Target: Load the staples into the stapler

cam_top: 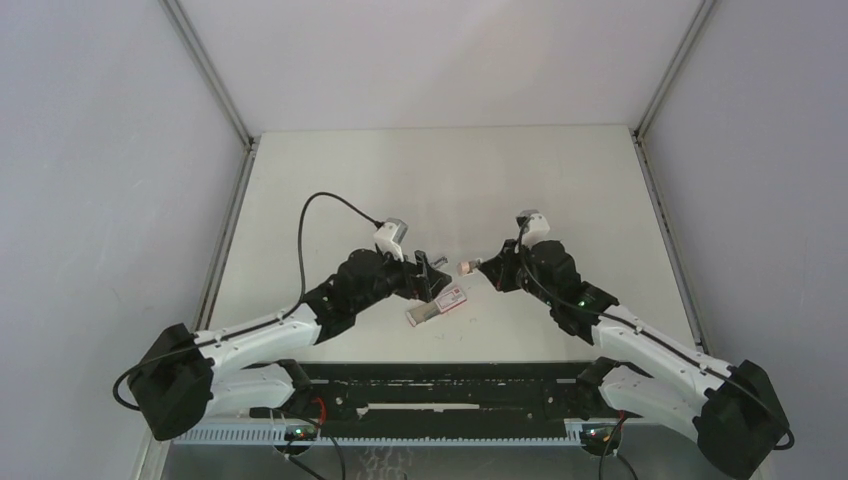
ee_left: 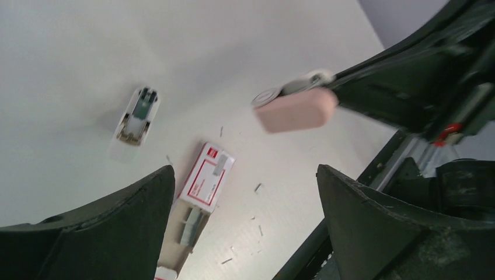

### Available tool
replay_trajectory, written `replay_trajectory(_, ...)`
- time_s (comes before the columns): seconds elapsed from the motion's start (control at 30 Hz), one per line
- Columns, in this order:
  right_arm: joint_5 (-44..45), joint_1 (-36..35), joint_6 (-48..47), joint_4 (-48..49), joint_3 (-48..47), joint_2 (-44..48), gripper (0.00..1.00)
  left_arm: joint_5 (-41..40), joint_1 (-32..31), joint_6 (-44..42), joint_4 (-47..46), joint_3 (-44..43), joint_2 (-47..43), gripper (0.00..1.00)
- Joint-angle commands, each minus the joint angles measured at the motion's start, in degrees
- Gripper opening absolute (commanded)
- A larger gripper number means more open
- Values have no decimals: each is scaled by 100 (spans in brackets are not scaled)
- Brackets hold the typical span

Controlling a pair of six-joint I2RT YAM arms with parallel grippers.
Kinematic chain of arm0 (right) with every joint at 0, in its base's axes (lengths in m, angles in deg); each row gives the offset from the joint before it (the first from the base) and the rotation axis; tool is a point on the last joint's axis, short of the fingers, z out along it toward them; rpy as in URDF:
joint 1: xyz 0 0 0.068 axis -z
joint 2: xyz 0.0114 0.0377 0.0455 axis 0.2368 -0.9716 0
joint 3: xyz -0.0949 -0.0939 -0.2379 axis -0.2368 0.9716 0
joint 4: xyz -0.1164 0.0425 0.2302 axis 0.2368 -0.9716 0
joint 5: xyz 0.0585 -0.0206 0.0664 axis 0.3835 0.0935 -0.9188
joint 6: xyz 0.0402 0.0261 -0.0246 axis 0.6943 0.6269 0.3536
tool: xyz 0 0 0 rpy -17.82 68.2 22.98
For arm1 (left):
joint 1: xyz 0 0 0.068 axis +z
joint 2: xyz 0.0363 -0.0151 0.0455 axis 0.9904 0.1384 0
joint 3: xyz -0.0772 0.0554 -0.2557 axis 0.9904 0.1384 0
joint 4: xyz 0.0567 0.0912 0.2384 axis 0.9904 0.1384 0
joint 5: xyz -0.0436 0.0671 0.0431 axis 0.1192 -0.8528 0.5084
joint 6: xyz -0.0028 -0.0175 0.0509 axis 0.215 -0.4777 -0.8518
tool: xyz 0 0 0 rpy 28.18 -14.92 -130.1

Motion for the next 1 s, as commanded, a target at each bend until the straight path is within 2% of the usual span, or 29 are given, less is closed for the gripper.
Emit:
replay_trajectory(0.0, 284, -251, -77, 456, -272, -297, 0, 113, -79, -237, -249, -576, -90, 95)
replay_trajectory(0.2, 453, -582, -108, 526, -436, -608, 0, -46, -84, -186, -76, -1005, 460, 95)
replay_trajectory(0.47, 460, -682, -125, 520, -483, -560, 0, -28, -79, -26, -87, -1148, 1037, 95)
replay_trajectory(0.97, 245, -472, -136, 152, -446, -42, 0, -195, 84, 239, -385, -337, 682, 96)
